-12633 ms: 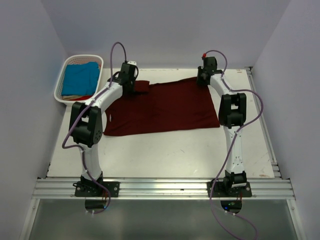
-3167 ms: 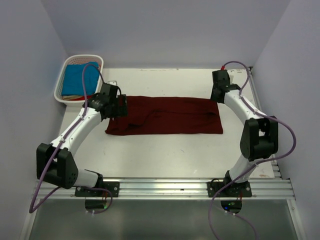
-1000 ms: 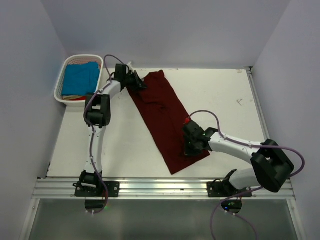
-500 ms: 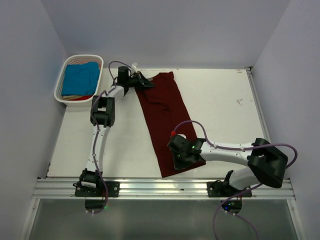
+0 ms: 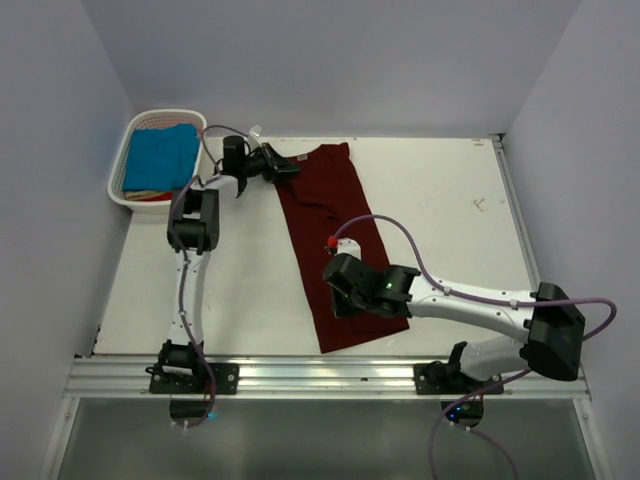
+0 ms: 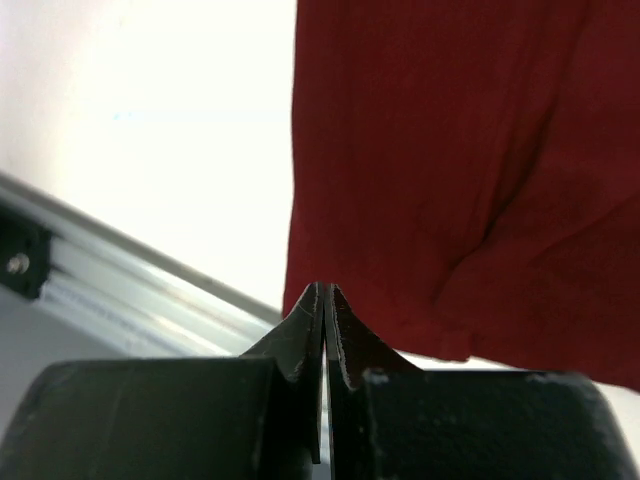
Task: Fold and stack the t-shirts
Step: Rotate the tshirt 90 degrees
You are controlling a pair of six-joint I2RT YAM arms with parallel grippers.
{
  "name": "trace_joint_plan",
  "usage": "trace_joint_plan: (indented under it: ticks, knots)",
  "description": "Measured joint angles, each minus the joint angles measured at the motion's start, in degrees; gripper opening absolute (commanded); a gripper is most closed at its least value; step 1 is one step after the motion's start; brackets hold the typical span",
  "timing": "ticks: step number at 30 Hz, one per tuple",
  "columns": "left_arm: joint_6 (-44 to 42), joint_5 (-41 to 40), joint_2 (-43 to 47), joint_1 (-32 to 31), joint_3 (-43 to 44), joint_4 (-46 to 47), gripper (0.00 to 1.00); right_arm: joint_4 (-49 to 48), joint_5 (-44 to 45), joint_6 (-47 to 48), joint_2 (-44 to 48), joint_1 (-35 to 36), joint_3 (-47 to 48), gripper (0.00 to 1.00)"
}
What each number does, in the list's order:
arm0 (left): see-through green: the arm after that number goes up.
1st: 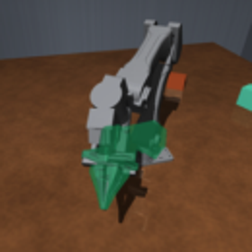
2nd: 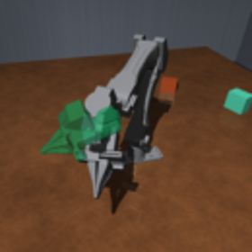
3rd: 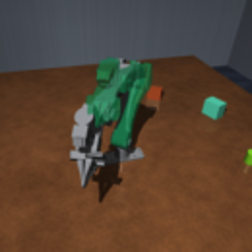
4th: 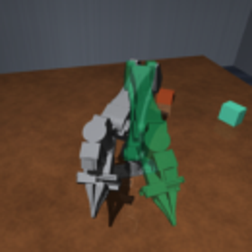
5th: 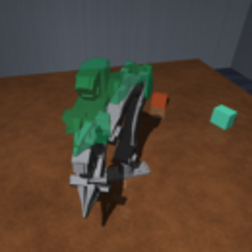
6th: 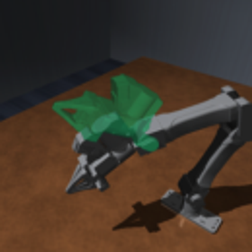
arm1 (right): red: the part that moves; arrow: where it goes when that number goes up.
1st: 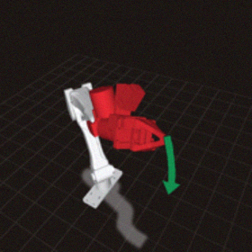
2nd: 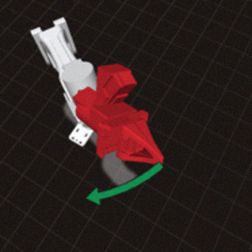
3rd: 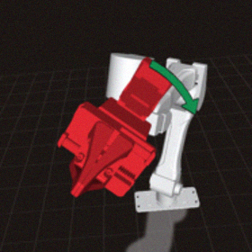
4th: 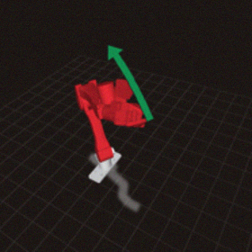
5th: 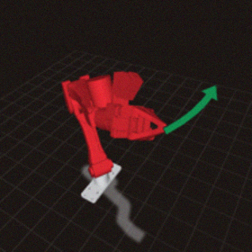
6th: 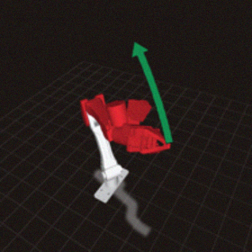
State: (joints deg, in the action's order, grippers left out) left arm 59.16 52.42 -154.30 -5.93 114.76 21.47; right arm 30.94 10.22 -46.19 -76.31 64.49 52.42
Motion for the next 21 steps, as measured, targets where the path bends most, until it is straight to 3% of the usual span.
trace_joint_plan:
  ticks: [4, 8, 10, 14, 21]
  knots:
    - [-8.90, -8.61, 15.89, 0.79, -14.58, -8.79, 0.14, 3.69, 7.67, 2.34, -3.87, -0.20, 5.05, 0.00]
    - [-16.76, -18.12, 34.34, 0.92, -26.53, -13.60, 0.02, 6.16, 14.60, 2.71, -8.61, -1.53, 7.39, 0.00]
    - [-19.34, -21.73, 40.81, 0.76, -30.34, -15.30, 0.00, 7.28, 16.44, 2.51, -10.67, -2.97, 7.32, 0.00]
    - [-22.82, -27.61, 46.40, -0.20, -36.48, -18.47, 0.00, 6.69, 17.70, 2.21, -13.57, -6.10, 5.57, 0.00]
    - [-24.52, -32.39, 45.51, -3.32, -44.24, -25.94, 0.00, 3.08, 16.59, 1.73, -17.33, -8.00, 0.50, 0.00]
